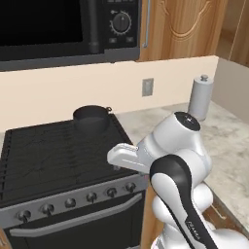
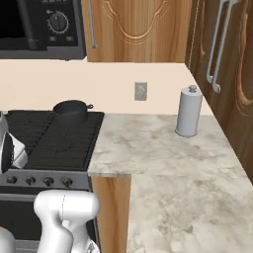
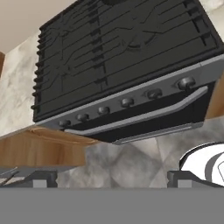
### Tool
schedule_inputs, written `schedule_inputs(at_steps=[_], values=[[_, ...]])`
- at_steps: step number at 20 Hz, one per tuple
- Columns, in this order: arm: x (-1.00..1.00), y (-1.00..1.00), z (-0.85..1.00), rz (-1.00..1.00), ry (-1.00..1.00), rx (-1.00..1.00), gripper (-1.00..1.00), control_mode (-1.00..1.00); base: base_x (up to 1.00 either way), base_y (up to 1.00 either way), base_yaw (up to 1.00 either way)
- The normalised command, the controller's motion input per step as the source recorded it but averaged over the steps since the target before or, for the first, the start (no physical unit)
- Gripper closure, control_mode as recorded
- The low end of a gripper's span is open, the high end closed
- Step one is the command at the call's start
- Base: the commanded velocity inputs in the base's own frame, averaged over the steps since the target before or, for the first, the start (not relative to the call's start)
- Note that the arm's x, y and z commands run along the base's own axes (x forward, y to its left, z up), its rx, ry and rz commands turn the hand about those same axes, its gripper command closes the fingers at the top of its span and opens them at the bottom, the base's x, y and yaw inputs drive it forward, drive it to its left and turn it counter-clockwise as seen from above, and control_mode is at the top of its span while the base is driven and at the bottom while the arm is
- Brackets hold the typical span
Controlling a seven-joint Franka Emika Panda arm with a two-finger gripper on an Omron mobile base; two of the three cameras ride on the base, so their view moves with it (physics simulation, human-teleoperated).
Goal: Move the pot and pan from the stove into the sink.
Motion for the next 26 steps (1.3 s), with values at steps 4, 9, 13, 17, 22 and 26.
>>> schedule_inputs(at_steps=[4,9,13,17,22,26], values=[[0.00,0.00,0.00,0.00,0.00,0.00,-1.00,1.00,0.75,0.09,0.06],[0.04,0.00,0.00,0.01,0.01,0.00,-1.00,-1.00,0.31,0.05,0.02],[0.04,0.00,0.02,0.00,0.00,0.02,-1.00,-1.00,0.00,0.00,0.00],[0.38,-0.08,0.27,0.00,0.15,0.11,-1.00,-1.00,0.00,0.00,0.00],[0.43,-0.11,0.19,-0.04,0.04,0.13,-1.00,-1.00,0.00,0.00,0.00],[0.36,0.05,0.11,-0.27,0.04,0.01,-1.00,-1.00,0.00,0.00,0.00]])
